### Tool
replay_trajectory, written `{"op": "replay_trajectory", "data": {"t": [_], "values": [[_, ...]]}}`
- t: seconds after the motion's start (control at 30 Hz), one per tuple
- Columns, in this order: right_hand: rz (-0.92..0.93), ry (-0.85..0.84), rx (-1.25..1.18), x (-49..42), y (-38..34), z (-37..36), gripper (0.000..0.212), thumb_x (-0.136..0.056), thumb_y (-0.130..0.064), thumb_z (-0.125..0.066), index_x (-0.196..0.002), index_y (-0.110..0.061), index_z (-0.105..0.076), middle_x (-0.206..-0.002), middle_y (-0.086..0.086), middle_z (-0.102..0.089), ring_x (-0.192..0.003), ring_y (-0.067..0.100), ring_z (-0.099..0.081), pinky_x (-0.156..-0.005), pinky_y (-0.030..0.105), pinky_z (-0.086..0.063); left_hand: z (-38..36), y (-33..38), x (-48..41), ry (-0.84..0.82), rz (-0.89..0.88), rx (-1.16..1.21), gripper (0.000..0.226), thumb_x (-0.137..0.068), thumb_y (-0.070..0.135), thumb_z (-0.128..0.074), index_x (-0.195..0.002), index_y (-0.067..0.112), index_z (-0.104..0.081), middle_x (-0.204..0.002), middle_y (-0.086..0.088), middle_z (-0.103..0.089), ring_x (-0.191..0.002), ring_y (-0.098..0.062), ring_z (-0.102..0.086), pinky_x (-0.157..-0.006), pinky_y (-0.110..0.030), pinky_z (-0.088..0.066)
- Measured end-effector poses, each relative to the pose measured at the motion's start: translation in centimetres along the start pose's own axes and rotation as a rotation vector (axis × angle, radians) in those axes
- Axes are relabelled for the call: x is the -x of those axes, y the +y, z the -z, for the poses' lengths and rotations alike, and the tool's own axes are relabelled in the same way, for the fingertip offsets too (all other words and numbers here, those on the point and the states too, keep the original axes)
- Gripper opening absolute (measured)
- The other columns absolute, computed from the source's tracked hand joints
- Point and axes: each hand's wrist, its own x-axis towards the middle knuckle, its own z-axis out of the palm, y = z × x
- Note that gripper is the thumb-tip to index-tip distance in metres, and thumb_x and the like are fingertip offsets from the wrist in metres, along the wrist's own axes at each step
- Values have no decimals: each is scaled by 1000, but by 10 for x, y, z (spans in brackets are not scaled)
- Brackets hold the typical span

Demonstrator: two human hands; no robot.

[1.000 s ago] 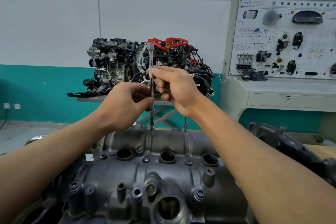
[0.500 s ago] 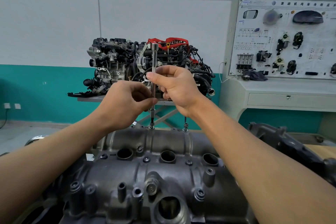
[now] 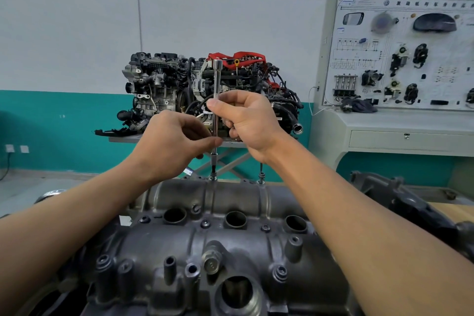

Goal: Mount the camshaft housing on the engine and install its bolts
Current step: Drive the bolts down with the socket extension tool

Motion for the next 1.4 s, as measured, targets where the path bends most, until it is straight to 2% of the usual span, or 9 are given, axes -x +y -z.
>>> {"op": "replay_trajectory", "data": {"t": [0.17,0.37,0.53,0.8,0.9,1.03,1.13,1.3,1.4], "values": [[-5,-19,-6,0,-2,0,11,-87,-13,-74,-80,-14,-65,-56,-13,-57,-46,-2,-51,-44,8,-38,-2,0,1,-18,-35,-57,7,-83,20,-79,-77,18,-75,-65,7,-74,-61,-4,-70,-55,-7,-49],[-32,-36,4,0,-3,-2,15,-95,-14,-63,-102,-3,-71,-53,-8,-48,-47,2,-42,-43,12,-34,-3,-2,1,-33,-49,-78,10,-87,19,-72,-78,21,-76,-70,9,-75,-65,-2,-70,-59,-11,-52],[32,7,38,1,0,-3,8,-87,-13,-74,-84,-10,-67,-50,-16,-58,-44,-3,-52,-44,7,-38,-1,1,-2,7,-13,-73,21,-76,36,-83,-70,17,-75,-62,6,-73,-56,-10,-69,-53,-20,-56],[-17,-48,-43,-1,-1,-1,10,-93,-17,-67,-84,-14,-70,-56,-5,-47,-47,4,-40,-42,12,-33,-4,4,3,-73,-68,-47,16,-91,13,-68,-82,22,-77,-72,10,-76,-66,0,-69,-60,-6,-48],[-20,-30,-29,-1,-1,-2,8,-94,-13,-65,-91,-9,-72,-54,-6,-48,-47,3,-41,-42,11,-34,-3,5,3,-92,-65,-21,17,-92,13,-66,-85,22,-78,-76,10,-77,-71,-3,-71,-63,-11,-52],[34,-6,20,-1,1,-1,5,-88,-11,-73,-84,-11,-69,-50,-17,-58,-45,-3,-53,-43,7,-38,-3,4,1,-59,-43,-46,15,-84,30,-78,-72,20,-75,-68,5,-75,-63,-11,-70,-59,-23,-55],[48,10,-4,-1,1,-1,9,-85,-10,-76,-81,-10,-68,-53,-14,-61,-44,-2,-53,-43,8,-38,-2,2,-1,-22,-12,-15,15,-80,26,-82,-74,13,-75,-66,0,-75,-61,-14,-71,-60,-23,-57],[-6,-51,-39,0,-1,0,5,-92,-15,-68,-90,-11,-70,-54,-10,-51,-47,1,-44,-43,9,-35,-4,2,1,-75,-43,-20,13,-90,15,-71,-80,21,-77,-73,7,-77,-67,-8,-72,-61,-14,-53],[-24,-46,-26,0,-1,-1,12,-94,-12,-63,-98,-4,-72,-55,-5,-46,-47,4,-40,-42,11,-34,-4,3,2,-83,-55,-32,14,-91,11,-66,-86,16,-78,-75,3,-77,-73,-14,-73,-69,-25,-57]]}}
